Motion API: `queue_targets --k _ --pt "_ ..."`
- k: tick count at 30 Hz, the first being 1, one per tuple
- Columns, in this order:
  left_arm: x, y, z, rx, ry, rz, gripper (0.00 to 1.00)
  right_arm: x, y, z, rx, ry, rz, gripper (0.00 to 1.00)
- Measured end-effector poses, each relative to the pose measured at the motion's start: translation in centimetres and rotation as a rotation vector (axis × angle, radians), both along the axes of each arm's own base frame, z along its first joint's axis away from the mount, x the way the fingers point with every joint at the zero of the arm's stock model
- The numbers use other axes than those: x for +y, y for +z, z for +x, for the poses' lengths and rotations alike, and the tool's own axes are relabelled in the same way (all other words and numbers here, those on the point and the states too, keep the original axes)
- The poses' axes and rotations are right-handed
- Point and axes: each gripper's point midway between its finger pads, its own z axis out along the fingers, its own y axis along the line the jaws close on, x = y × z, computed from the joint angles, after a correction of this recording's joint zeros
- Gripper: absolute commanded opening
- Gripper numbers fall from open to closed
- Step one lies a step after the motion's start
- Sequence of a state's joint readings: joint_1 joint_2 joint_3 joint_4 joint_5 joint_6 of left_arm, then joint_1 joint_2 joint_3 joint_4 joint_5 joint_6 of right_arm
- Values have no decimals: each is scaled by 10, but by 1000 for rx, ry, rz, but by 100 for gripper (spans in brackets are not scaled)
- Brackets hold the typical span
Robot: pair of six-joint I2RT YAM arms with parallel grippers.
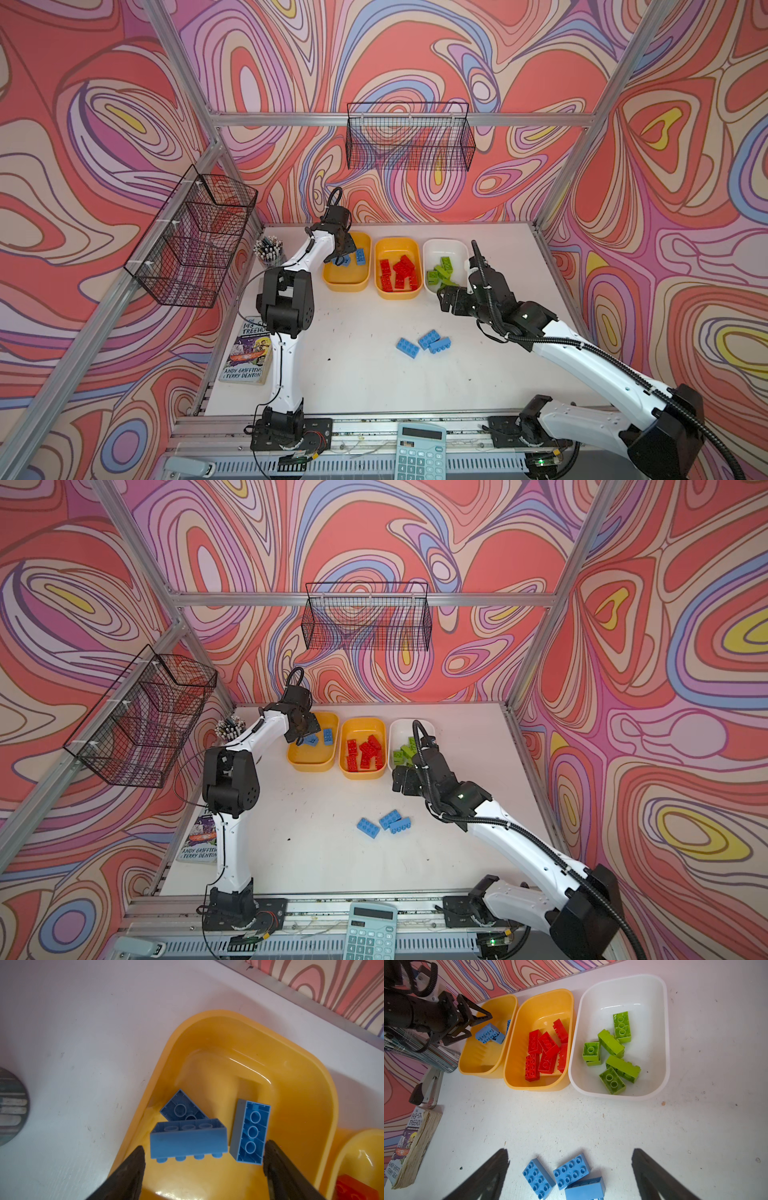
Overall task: Sort the legos into containers by color
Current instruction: 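Return the left gripper to the light-blue bricks and grasp one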
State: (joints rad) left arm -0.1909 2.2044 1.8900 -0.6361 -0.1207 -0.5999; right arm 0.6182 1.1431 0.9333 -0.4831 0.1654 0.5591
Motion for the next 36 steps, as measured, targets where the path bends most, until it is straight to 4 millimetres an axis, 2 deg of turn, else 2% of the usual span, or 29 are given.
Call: queue_targets --k 2,4,8,12,15,18,22,25,28,31,36 --pt "-3 -4 -12 14 -7 -12 80 0 0 0 0 1 0 98" --pt "-5 -7 -32 38 -12 -14 80 0 0 0 -1 1 0 98" --pt "-27 10 -77 31 -57 -22 80 -1 4 -1 -12 -1 8 98" --pt "-82 39 -129 -42 -184 -39 80 -7 10 -10 -36 -2 30 98" --pt "-125 47 -178 -76 -320 -48 80 -11 14 -16 -48 -3 44 98" --pt "-159 35 -229 -71 -496 -26 88 -14 16 -23 -59 1 60 98" --pt "-182 4 -280 -15 -698 61 89 -17 21 -33 -74 16 85 98" --pt "-191 -10 -303 8 -798 108 89 -19 26 -39 -81 22 101 98" --pt "-202 -17 -315 7 -868 124 89 -22 30 -45 -87 23 116 98" --pt "-213 -27 -319 9 -912 132 89 -26 33 -50 -89 20 126 98" --pt "-218 -53 -319 65 -947 179 89 -32 35 -58 -89 12 132 98"
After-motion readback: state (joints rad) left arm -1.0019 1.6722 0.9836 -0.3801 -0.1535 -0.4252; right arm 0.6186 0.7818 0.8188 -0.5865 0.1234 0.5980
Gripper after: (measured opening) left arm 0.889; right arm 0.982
